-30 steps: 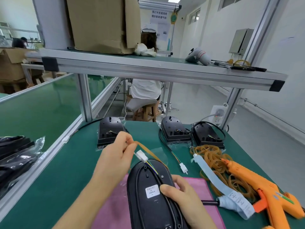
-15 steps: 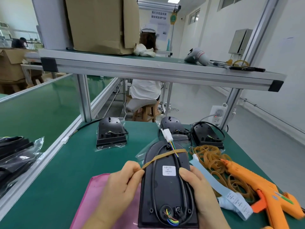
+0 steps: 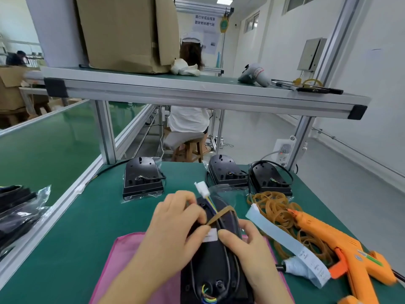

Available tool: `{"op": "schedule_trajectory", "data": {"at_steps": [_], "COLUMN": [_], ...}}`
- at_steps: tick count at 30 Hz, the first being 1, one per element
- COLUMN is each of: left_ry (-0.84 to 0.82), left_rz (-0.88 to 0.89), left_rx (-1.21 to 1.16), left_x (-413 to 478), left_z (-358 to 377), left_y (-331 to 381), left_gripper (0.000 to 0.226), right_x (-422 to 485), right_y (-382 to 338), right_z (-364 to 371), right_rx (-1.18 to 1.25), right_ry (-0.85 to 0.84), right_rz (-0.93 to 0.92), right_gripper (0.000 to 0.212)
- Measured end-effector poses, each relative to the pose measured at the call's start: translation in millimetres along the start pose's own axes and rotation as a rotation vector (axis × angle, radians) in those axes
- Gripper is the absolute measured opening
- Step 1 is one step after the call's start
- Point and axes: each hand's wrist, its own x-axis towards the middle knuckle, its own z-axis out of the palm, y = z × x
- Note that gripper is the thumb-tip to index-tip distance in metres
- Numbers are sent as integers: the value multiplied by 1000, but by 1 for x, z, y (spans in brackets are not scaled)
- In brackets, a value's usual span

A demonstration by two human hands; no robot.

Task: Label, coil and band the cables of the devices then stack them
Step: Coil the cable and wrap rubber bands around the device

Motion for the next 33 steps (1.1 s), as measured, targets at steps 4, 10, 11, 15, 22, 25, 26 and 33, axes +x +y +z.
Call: {"op": "schedule_trajectory", "data": {"at_steps": [4,10,11,15,22,25,26,33], "left_ry": [-101,-301,-307,-331,-321,-46,94,-61], "left_rz": [-105,-143,-148,-128,-31,-185,-313,-1050], "left_rx": [197,380,377,282,-47,-218,-282,-1377], "left_x": [30,45,45,36,9,-3,-8,-28], "left_z": [3,4,2,1,10,20,22,32], "left_y": [19,31,34,59,50,26,20,6], "left_gripper": [28,25,24,15,14,22,40,79], "right_x": [-4,-3,-2,7,12,3,1,-6], "right_y": [6,9,9,11,11,10,9,4], "right_z": [8,9,9,9,2,1,2,8], "right_rx": [-147,-284,-315,-441,-390,-279,-221,-25], "right_ry": [16,52,52,33,54,44,29,40], "right_rz": [-24,-32,-35,-72,-33,-54,-57,-97], "right_gripper": [49,47,47,28,29,52,54,53]}}
